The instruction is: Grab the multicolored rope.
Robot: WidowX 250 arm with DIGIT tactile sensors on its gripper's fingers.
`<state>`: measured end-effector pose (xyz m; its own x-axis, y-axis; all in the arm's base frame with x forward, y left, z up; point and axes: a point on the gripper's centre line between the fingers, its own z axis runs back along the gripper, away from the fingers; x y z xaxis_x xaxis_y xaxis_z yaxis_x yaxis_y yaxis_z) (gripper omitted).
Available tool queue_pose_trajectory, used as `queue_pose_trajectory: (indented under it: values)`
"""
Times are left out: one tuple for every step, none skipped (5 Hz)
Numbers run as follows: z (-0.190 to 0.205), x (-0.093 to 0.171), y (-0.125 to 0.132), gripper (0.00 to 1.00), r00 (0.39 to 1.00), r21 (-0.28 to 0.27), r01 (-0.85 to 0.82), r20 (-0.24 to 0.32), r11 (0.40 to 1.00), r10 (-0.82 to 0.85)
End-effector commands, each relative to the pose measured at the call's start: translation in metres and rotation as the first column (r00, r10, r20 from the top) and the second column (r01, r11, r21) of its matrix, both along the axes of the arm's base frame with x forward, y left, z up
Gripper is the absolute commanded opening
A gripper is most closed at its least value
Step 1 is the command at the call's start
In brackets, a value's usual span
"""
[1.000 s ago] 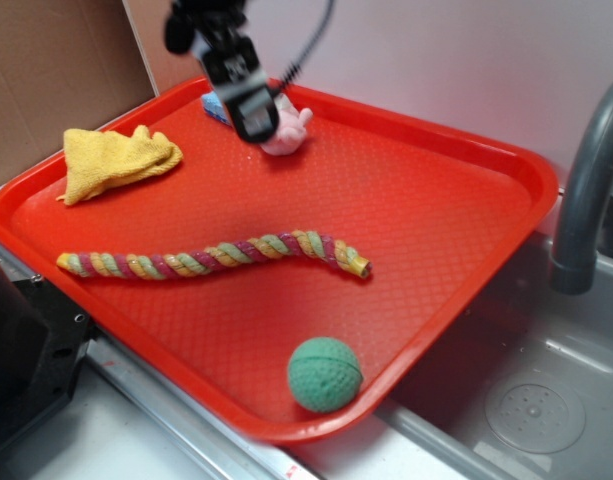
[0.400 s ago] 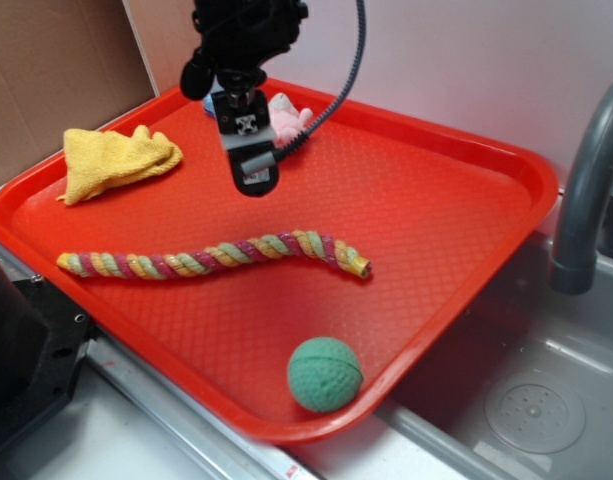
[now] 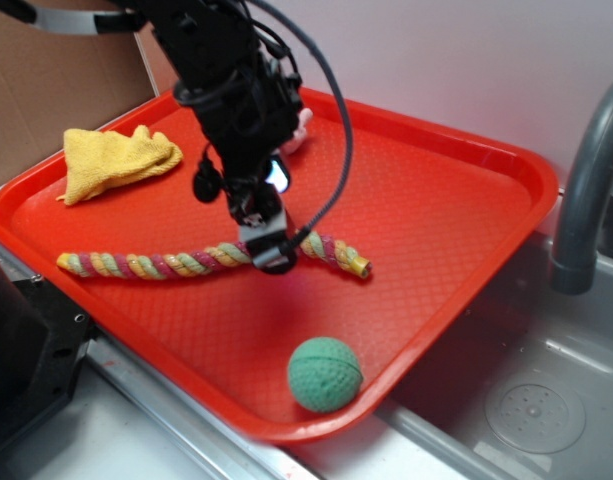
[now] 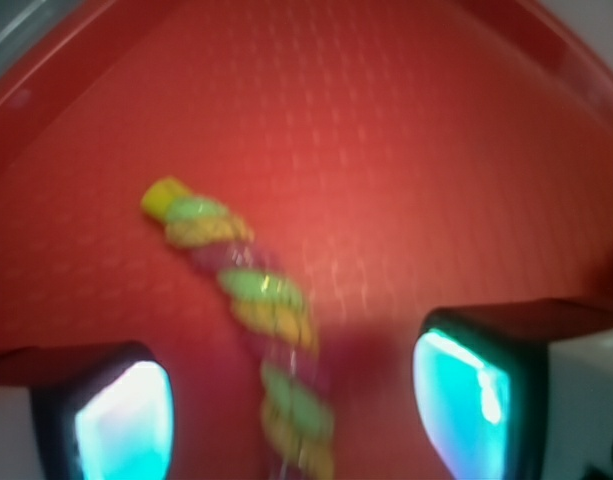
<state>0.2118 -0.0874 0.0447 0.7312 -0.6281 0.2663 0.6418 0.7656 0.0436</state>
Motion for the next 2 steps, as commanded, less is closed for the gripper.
queue_pose_trajectory:
  values:
    - [-0.011,0.013,-0.013,0.75,0.994,-0.033,0.065,-0.08,0.997,-0.067]
    - [-0.023,0.018,-0.02,0.0,0.98,0.032,0.063,-0.189,0.997,-0.056]
